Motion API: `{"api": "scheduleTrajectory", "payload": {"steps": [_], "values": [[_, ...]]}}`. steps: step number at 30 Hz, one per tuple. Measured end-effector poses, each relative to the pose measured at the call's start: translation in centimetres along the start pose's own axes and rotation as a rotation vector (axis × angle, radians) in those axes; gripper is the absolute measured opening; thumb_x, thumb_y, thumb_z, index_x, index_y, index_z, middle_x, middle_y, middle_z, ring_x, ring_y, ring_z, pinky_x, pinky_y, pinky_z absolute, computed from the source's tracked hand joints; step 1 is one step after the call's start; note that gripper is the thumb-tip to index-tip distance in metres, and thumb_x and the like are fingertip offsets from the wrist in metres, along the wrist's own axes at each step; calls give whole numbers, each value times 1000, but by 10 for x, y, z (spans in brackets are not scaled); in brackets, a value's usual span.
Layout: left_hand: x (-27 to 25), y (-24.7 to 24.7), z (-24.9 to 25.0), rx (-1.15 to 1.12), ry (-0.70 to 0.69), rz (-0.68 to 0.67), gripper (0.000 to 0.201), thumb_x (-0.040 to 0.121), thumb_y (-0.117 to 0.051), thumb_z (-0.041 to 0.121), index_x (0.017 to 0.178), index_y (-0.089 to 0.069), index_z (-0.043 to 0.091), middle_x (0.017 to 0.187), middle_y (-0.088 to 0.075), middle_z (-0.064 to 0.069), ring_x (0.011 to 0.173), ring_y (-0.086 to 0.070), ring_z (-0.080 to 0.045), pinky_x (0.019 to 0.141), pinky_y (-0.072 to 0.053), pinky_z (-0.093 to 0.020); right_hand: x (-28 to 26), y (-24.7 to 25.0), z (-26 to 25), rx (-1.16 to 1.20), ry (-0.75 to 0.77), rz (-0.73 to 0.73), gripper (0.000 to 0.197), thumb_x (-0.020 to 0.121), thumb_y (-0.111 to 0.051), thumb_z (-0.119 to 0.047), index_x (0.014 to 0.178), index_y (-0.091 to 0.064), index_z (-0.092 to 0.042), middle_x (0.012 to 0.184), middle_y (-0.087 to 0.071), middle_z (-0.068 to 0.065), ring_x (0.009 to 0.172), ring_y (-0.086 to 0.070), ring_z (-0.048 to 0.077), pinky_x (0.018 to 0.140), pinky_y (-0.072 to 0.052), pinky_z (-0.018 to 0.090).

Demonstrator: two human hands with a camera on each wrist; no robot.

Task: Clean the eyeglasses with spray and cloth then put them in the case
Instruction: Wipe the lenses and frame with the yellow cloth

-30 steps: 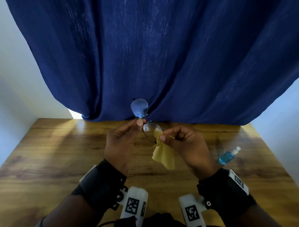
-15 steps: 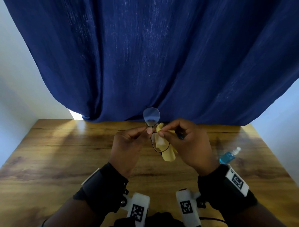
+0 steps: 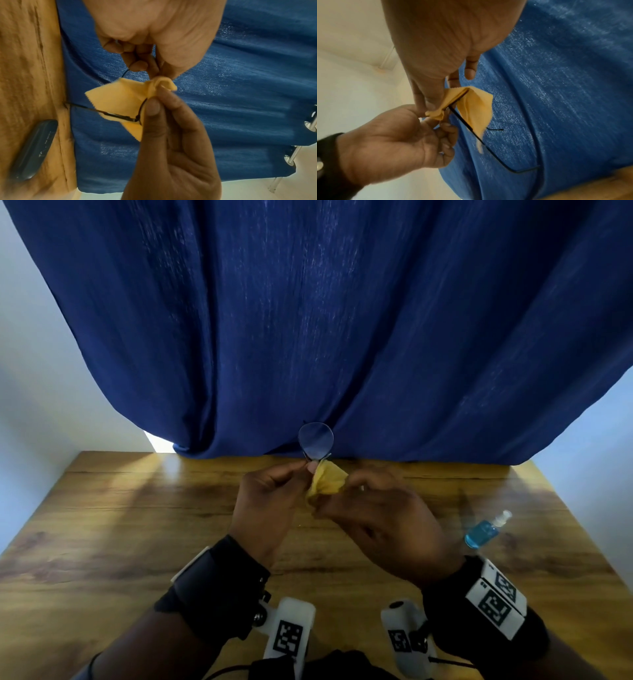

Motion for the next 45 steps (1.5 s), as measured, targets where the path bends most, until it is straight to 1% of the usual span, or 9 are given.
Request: {"api": "scheduleTrajectory", "payload": {"steps": [6, 10, 15, 18, 21, 26, 31, 36, 45], "values": [[5, -1, 2, -23, -4, -30, 19, 98, -59, 4, 98, -78, 6, 75, -78, 9, 70, -69, 6, 64, -49, -6, 3, 16, 14, 18, -117, 148, 23, 95, -65, -23, 113, -79, -28, 96, -57, -23, 96, -49, 0, 75, -47, 35], [7, 3, 0, 35, -22, -22, 18, 99, -63, 11, 103, -79, 5, 97, -81, -9, 99, -76, -22, 91, -58, -35, 7, 17, 15, -25, -138, 169, 25, 93, -68, -17, 115, -77, -27, 105, -56, -17, 96, -52, 6, 73, -49, 43], [4, 3, -5, 131, -44, -30, 19, 100, -62, 12, 103, -80, 7, 99, -81, -6, 100, -76, -21, 90, -60, -38, -2, 4, 15, -52, -75, 30, 28, 92, -75, -17, 115, -77, -33, 97, -63, -21, 93, -52, 1, 79, -44, 36], [3, 0, -6, 262, -80, -46, 17, 99, -64, 14, 101, -81, 11, 97, -82, 0, 98, -76, -16, 94, -60, -40, -11, 25, 48, 96, -353, 206, 22, 96, -69, -26, 113, -75, -37, 97, -59, -24, 90, -56, -1, 75, -52, 32], [2, -11, -9, 357, -50, -112, 18, 100, -63, 19, 97, -80, 15, 93, -81, 4, 94, -76, -11, 91, -60, -34, -13, 43, 54, 193, -412, 367, 20, 95, -72, -23, 112, -78, -29, 97, -65, -9, 88, -64, 4, 73, -52, 17], [0, -32, -10, 387, -26, -247, 18, 101, -61, 20, 99, -78, 16, 95, -81, 2, 93, -76, -13, 87, -60, -31, -6, 19, 34, -8, -230, 223, 21, 92, -76, -20, 109, -79, -31, 107, -58, -40, 94, -50, -1, 79, -48, 38], [-6, -28, -12, 442, -12, -291, 16, 100, -63, 20, 108, -77, 22, 103, -80, 11, 99, -73, -2, 85, -55, -16, -15, 8, 36, 83, -166, 163, 20, 96, -71, -19, 114, -77, -23, 107, -66, -19, 99, -60, 4, 85, -49, 28], [-9, -25, -18, 457, 20, -255, 15, 99, -65, 22, 104, -80, 22, 101, -80, 12, 100, -74, -3, 95, -59, -32, -12, 14, 48, 174, -307, 238, 26, 91, -77, -16, 116, -73, -15, 106, -63, -17, 94, -63, -4, 80, -50, 11], [-2, -23, -13, 508, 19, -234, 15, 100, -64, 22, 99, -79, 23, 95, -80, 10, 93, -73, -6, 86, -58, -28, -1, 0, 43, 204, -164, 74, 20, 92, -76, -7, 111, -77, -12, 109, -75, -2, 104, -67, 8, 91, -50, 17]]}}
Point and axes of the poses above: each hand's wrist, its own x-axis towards the middle knuckle, its own y-axis out of the back of the hand, z = x × y, the point moved 8 cm from there along x, towards the middle knuckle
